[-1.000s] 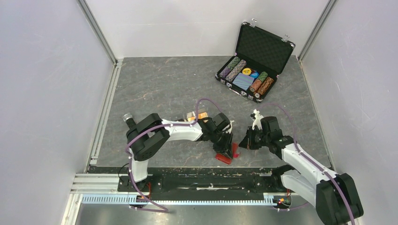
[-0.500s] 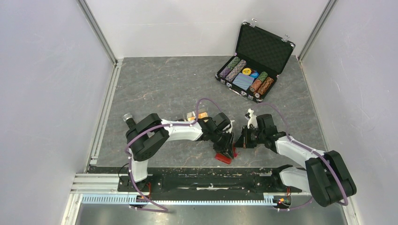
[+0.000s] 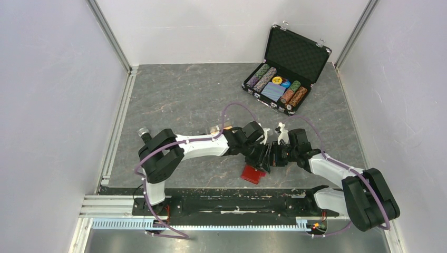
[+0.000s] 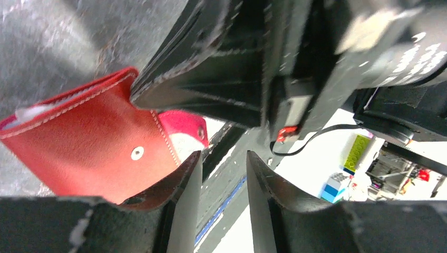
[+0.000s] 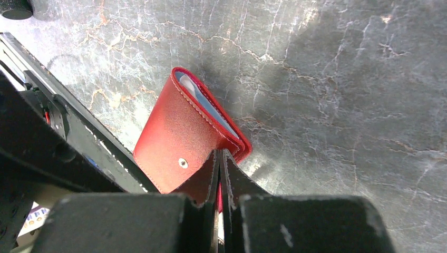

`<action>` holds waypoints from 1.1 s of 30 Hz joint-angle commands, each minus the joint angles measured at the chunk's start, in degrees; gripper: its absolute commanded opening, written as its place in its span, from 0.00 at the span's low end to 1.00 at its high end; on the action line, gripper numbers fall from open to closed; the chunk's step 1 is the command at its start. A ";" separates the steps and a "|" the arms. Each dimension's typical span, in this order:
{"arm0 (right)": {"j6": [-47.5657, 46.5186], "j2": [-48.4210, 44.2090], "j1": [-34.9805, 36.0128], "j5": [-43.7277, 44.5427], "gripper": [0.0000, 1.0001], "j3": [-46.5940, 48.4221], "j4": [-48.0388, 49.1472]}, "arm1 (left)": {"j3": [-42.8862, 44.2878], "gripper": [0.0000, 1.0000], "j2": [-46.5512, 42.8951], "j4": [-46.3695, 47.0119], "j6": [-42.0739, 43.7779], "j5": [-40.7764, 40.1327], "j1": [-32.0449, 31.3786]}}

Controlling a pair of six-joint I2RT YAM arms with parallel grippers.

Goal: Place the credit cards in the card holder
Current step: Close the card holder at the center of the board.

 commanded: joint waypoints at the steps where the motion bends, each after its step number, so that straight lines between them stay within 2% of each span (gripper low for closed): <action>1: -0.66 0.32 0.14 2.00 0.00 -1.52 -0.73 | 5.81 0.41 2.80 -3.22 5.13 -2.06 -0.76; 6: -0.51 0.31 0.13 1.75 0.00 -1.38 -0.82 | 10.17 0.31 5.16 -8.83 7.84 -4.70 -1.35; 15: -0.54 0.44 0.17 1.45 0.00 -1.41 -0.81 | 12.78 0.31 5.88 -14.57 10.61 -10.27 -2.78; 19: -0.55 0.44 0.15 1.38 0.00 -1.39 -0.82 | 13.01 0.16 6.31 -14.46 10.90 -9.74 -2.89; 23: -0.54 0.37 0.15 1.46 0.00 -1.54 -0.81 | 12.45 0.10 6.07 -12.88 10.71 -8.64 -2.97; 25: -0.55 0.31 0.16 1.38 0.00 -1.53 -0.91 | 12.40 0.12 6.00 -12.77 10.63 -8.46 -2.90; 27: -0.65 0.24 0.13 1.38 0.00 -1.55 -0.95 | 12.22 0.23 5.88 -12.49 10.41 -8.61 -2.90; 29: -0.60 0.23 0.16 1.40 0.00 -1.60 -0.99 | 11.87 0.26 5.89 -11.83 10.00 -8.61 -2.88; 31: -0.59 0.26 0.14 1.38 0.00 -1.72 -0.99 | 11.83 0.26 6.17 -11.52 9.88 -8.17 -2.95; 33: -0.64 0.23 0.11 1.38 0.00 -1.71 -0.99 | 11.63 0.22 6.32 -11.19 9.72 -7.70 -2.93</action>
